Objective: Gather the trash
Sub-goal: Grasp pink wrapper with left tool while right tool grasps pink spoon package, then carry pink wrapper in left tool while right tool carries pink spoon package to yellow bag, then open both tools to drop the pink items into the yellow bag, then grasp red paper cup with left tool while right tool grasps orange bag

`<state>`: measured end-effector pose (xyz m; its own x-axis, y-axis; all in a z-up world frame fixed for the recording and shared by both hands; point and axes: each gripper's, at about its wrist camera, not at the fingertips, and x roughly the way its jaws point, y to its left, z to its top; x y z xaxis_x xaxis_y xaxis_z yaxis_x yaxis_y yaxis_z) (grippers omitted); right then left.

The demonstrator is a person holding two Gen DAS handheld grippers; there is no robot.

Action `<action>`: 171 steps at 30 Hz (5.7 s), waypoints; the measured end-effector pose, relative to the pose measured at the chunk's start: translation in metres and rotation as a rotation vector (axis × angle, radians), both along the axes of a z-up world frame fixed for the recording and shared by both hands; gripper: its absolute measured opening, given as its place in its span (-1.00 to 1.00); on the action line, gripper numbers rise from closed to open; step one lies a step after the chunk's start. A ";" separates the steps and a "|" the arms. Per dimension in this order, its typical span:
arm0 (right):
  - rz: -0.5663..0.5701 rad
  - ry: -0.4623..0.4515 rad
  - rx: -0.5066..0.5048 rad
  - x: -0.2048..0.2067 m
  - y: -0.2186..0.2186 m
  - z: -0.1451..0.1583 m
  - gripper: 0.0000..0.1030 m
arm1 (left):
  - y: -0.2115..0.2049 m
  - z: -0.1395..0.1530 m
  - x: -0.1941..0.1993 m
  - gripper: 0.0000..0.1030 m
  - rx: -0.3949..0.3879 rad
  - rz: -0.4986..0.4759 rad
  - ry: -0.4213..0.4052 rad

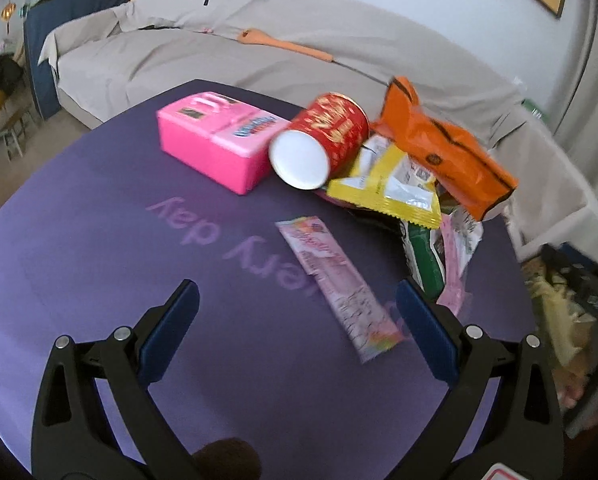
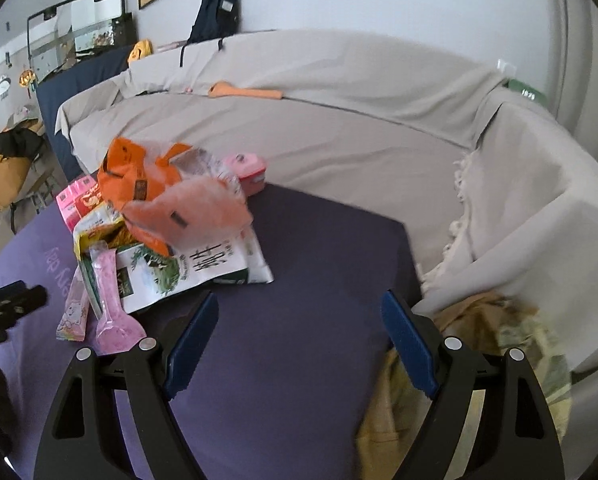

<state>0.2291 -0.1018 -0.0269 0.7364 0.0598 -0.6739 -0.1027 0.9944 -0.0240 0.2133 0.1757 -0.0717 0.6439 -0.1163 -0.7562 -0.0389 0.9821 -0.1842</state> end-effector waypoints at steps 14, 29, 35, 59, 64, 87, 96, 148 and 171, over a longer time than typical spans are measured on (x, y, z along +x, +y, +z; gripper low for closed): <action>-0.016 -0.001 0.049 0.005 -0.024 -0.003 0.55 | -0.012 -0.016 0.024 -0.51 0.019 0.000 0.100; 0.291 0.107 0.058 -0.005 0.089 -0.036 0.54 | 0.041 0.007 -0.023 -0.83 -0.069 -0.057 -0.012; 0.330 0.142 0.026 0.000 0.114 -0.048 -0.07 | 0.040 0.008 -0.028 -0.83 -0.083 -0.064 -0.022; 0.222 0.038 0.049 -0.025 0.016 0.020 -0.17 | -0.023 0.069 -0.024 -0.83 -0.094 -0.135 -0.119; 0.177 -0.023 0.051 -0.036 -0.014 0.044 -0.17 | -0.041 0.095 -0.026 -0.83 -0.121 -0.174 -0.164; -0.197 -0.121 0.083 -0.096 -0.237 0.043 -0.17 | -0.290 0.091 0.008 -0.83 -0.169 -0.605 -0.152; -0.262 -0.128 0.103 -0.100 -0.273 0.030 -0.17 | -0.364 0.046 0.027 -0.83 -0.169 -0.672 -0.038; -0.139 0.145 0.227 -0.060 -0.176 -0.053 0.28 | -0.079 0.061 -0.026 0.23 -0.040 -0.237 -0.198; 0.028 0.037 0.034 -0.030 -0.041 -0.019 0.37 | -0.029 0.068 0.042 0.26 -0.211 -0.114 -0.195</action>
